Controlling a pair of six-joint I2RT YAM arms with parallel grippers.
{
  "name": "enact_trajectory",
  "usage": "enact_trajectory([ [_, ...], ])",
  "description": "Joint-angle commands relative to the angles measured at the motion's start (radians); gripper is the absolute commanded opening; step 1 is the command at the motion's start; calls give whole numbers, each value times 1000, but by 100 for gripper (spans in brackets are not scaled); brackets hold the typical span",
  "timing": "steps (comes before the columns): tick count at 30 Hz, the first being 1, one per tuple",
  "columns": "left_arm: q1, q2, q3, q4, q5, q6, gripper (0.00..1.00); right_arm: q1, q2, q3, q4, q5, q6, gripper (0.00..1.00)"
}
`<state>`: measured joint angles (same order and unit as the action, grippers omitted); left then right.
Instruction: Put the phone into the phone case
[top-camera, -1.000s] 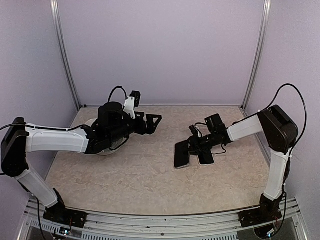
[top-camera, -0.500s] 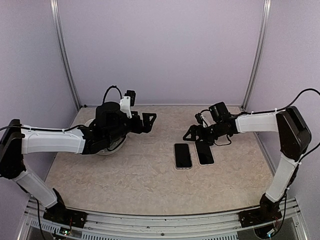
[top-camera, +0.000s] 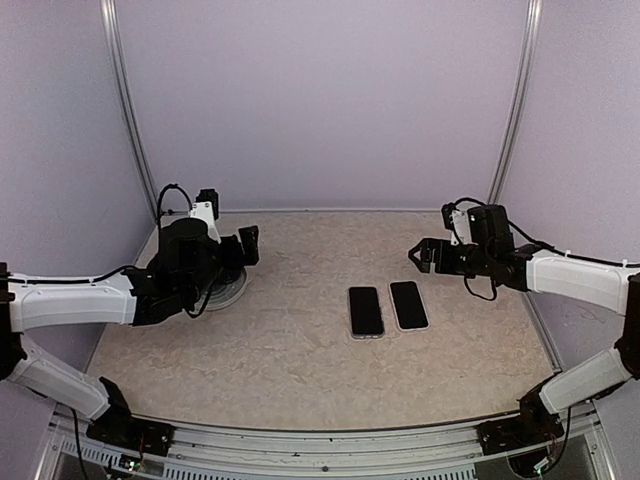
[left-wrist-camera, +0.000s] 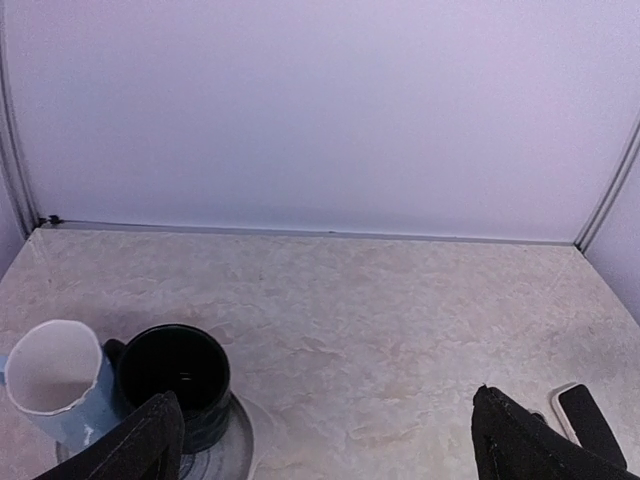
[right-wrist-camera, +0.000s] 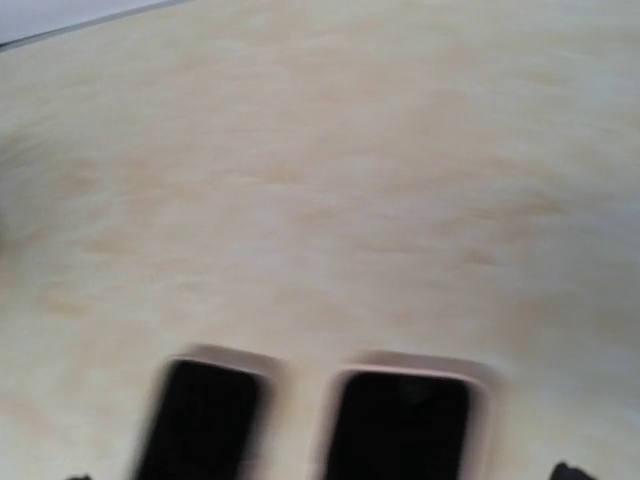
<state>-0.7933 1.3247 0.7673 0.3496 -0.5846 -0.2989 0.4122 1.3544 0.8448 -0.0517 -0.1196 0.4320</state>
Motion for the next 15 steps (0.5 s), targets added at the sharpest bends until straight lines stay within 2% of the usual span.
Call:
enact_trajectory([
  [1, 33, -82, -75, -30, -155, -23, 99, -62, -88, -118, 130, 193, 9, 99],
  [4, 53, -131, -125, -47, -252, -18, 99, -105, -148, -207, 162, 318, 22, 99],
  [7, 79, -188, -178, -83, -355, -43, 99, -138, -230, -299, 197, 327, 25, 99],
  [15, 195, -404, -329, -164, -391, -182, 99, -153, -394, -460, 221, 459, 72, 99],
])
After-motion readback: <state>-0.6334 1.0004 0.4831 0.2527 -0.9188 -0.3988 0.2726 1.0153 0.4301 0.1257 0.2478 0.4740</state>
